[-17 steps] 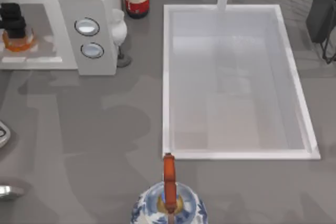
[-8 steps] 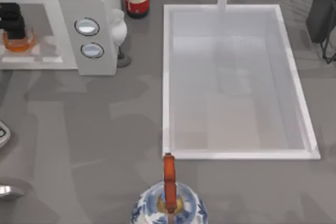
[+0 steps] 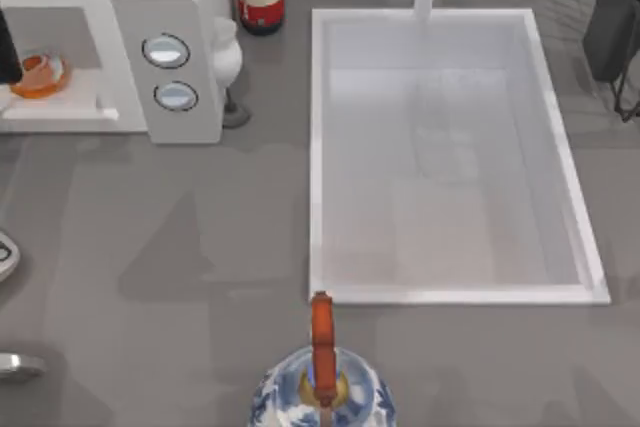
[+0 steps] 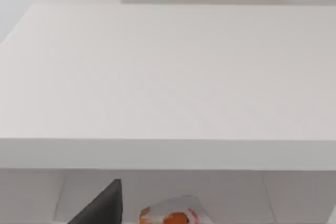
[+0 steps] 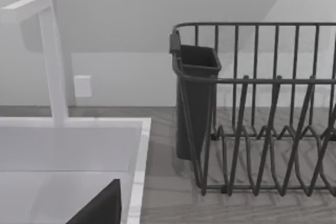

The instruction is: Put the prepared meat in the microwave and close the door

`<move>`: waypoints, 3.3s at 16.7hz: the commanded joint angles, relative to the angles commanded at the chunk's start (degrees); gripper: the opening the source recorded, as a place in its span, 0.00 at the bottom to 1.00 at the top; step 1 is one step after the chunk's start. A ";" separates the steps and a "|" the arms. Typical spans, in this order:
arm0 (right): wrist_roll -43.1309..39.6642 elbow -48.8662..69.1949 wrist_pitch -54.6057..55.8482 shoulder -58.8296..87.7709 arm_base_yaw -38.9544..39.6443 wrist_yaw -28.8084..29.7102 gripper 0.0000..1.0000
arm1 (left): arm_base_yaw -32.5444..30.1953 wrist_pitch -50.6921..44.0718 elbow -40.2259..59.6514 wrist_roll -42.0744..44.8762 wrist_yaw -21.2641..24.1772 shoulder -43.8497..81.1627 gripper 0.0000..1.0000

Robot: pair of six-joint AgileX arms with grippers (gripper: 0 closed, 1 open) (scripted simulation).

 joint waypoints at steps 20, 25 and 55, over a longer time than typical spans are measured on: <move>0.00 0.00 0.00 0.00 0.00 0.00 1.00 | -5.48 -19.48 -37.26 -1.63 -7.16 -68.87 1.00; 0.00 0.00 0.00 0.00 0.00 0.00 1.00 | -5.48 -19.48 -37.26 -1.63 -7.16 -68.87 0.85; 0.00 0.00 0.00 0.00 0.00 0.00 1.00 | 6.81 -14.05 -34.02 -1.56 5.04 -60.22 0.00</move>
